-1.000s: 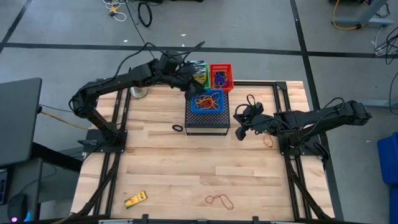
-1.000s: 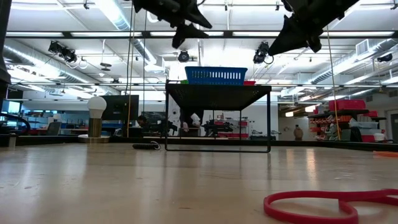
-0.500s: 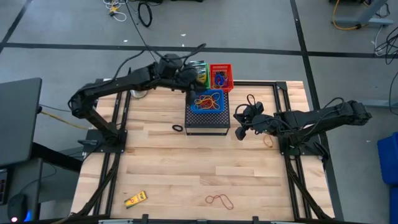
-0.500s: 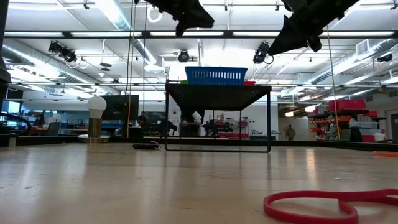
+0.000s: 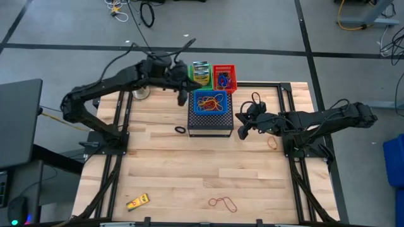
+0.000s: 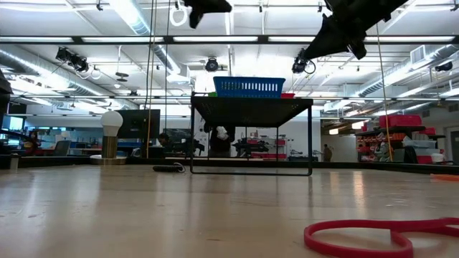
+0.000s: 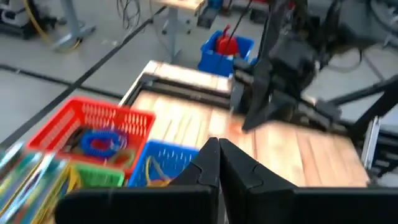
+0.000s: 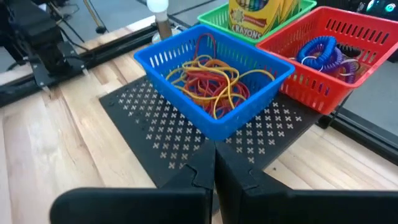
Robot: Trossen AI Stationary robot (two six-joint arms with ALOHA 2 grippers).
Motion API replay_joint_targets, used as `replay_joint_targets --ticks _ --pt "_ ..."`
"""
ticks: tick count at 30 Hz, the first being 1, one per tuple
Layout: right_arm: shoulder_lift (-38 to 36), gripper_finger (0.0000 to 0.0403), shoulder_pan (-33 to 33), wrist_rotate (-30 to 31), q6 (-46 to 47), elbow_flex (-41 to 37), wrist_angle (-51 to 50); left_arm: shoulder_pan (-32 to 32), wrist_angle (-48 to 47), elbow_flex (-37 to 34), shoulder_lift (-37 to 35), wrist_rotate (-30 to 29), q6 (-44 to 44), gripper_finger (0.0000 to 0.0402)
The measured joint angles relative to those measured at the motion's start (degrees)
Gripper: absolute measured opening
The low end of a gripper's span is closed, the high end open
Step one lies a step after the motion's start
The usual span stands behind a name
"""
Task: Pick & Place Office Desk Supplies
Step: Put the small box of crayon into the green bin on the shelf
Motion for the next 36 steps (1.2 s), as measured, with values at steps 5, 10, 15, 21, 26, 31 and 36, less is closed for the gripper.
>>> replay_joint_targets --ticks 5,10,15,21,26,31,36 --pt "0.00 0.0011 -0.28 -0.21 -0.40 0.00 0.07 -3.86 -12.16 -0.18 -3.62 -3.11 0.93 0.0005" --pt "0.00 0.0011 -0.28 -0.15 -1.53 0.00 -0.01 -10.93 -16.58 -5.68 -7.64 -6.10 -1.21 0.0004" --pt "0.00 0.0011 -0.28 -0.10 -1.88 0.00 -0.09 -18.91 -16.70 -14.88 -13.09 -6.51 -10.78 0.0004" --pt "0.00 0.0011 -0.28 0.03 -1.90 0.00 -0.29 -31.02 -18.85 -23.41 -18.85 -12.99 -25.01 0.0006" --pt "0.00 0.0011 -0.28 0.02 -1.90 0.00 -0.74 -43.49 -24.59 -26.96 -18.88 -15.75 -37.51 0.0007" --pt "0.00 0.0011 -0.28 0.00 -1.90 0.00 -0.92 -55.44 -25.24 -28.75 -14.50 -16.64 -48.58 0.0021" --pt "0.00 0.0011 -0.28 0.00 -1.90 0.00 -0.98 -64.72 -24.80 -29.18 -8.15 -15.68 -59.21 0.0057"
